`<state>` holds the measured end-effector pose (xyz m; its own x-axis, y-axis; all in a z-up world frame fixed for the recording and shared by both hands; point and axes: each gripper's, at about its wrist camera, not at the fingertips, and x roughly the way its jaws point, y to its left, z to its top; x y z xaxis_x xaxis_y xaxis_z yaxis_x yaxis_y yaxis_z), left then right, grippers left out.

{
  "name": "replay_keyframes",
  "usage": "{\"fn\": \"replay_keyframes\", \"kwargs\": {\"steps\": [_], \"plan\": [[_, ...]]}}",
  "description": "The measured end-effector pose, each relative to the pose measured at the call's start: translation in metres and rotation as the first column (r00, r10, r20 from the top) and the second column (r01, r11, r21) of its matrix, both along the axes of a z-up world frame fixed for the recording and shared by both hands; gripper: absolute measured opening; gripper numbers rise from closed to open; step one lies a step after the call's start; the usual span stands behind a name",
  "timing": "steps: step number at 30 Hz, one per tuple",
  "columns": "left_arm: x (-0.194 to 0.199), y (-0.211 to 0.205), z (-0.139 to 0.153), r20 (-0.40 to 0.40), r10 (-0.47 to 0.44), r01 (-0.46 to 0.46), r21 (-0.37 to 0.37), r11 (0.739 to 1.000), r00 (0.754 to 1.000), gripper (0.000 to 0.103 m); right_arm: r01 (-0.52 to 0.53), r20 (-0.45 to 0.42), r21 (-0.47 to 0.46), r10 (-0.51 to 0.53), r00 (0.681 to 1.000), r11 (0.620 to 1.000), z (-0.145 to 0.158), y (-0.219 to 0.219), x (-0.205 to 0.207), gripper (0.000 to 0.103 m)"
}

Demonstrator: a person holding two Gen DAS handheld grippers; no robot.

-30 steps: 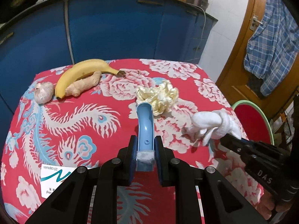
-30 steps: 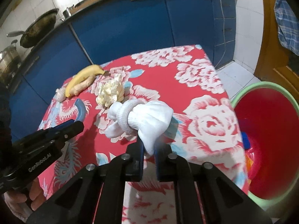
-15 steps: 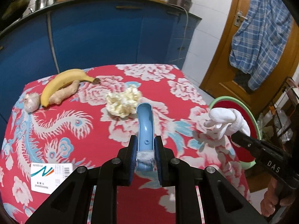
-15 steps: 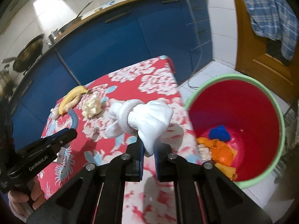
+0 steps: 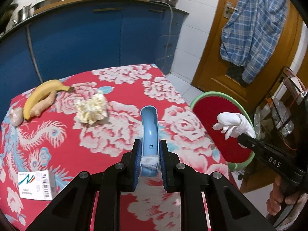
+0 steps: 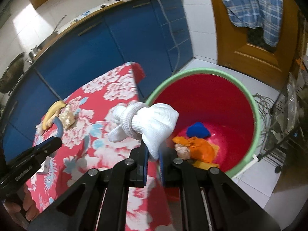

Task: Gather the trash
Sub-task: 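Carry the white sock and blue handle over the red bucket and open both grippers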

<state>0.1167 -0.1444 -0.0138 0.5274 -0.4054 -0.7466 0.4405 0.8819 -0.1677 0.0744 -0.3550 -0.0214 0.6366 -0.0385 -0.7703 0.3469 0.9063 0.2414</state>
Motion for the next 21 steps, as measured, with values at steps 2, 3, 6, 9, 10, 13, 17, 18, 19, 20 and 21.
{"fn": "replay_keyframes", "kwargs": {"steps": [2,3,6,9,10,13,17,18,19,20,21], "plan": [[-0.001,-0.006,0.0,-0.003,-0.013,0.013,0.0,1.0,1.0,0.019,0.025,-0.009,0.003,-0.025,1.0,1.0,-0.002,-0.008,-0.003,0.013],[-0.002,-0.01,0.0,-0.003,-0.021,0.021,0.001,1.0,1.0,0.019,0.034,-0.01,0.005,-0.034,0.999,0.999,-0.003,-0.011,-0.005,0.013],[-0.003,-0.019,0.0,-0.003,-0.039,0.039,0.002,0.999,0.999,0.019,0.06,-0.01,0.007,-0.06,0.998,0.998,-0.004,-0.02,-0.011,0.013],[-0.005,-0.03,0.0,-0.004,-0.061,0.061,0.003,0.998,0.998,0.019,0.088,-0.008,-0.003,-0.088,0.996,0.996,-0.004,-0.028,-0.017,0.015],[-0.005,-0.033,0.0,-0.004,-0.068,0.068,0.003,0.998,0.998,0.019,0.1,-0.008,-0.005,-0.1,0.995,0.995,-0.004,-0.031,-0.019,0.016],[-0.007,-0.044,-0.002,-0.006,-0.087,0.087,0.009,0.996,0.996,0.019,0.13,-0.008,-0.004,-0.13,0.992,0.992,-0.004,-0.042,-0.025,0.017],[-0.01,-0.06,-0.004,-0.013,-0.119,0.119,0.008,0.993,0.993,0.019,0.165,-0.012,0.007,-0.165,0.986,0.986,-0.006,-0.056,-0.032,0.021],[-0.011,-0.065,-0.004,-0.012,-0.13,0.131,0.009,0.991,0.991,0.019,0.172,-0.012,0.009,-0.172,0.985,0.985,-0.006,-0.059,-0.034,0.024],[-0.012,-0.069,-0.005,-0.011,-0.138,0.138,0.012,0.99,0.99,0.019,0.179,-0.01,0.01,-0.179,0.984,0.984,-0.006,-0.062,-0.037,0.027],[-0.013,-0.073,-0.005,-0.01,-0.146,0.146,0.015,0.989,0.989,0.019,0.184,-0.007,0.011,-0.184,0.983,0.983,-0.007,-0.064,-0.038,0.03],[-0.014,-0.079,-0.005,-0.009,-0.157,0.157,0.019,0.987,0.988,0.019,0.189,-0.004,0.011,-0.189,0.982,0.982,-0.006,-0.066,-0.04,0.03]]}}
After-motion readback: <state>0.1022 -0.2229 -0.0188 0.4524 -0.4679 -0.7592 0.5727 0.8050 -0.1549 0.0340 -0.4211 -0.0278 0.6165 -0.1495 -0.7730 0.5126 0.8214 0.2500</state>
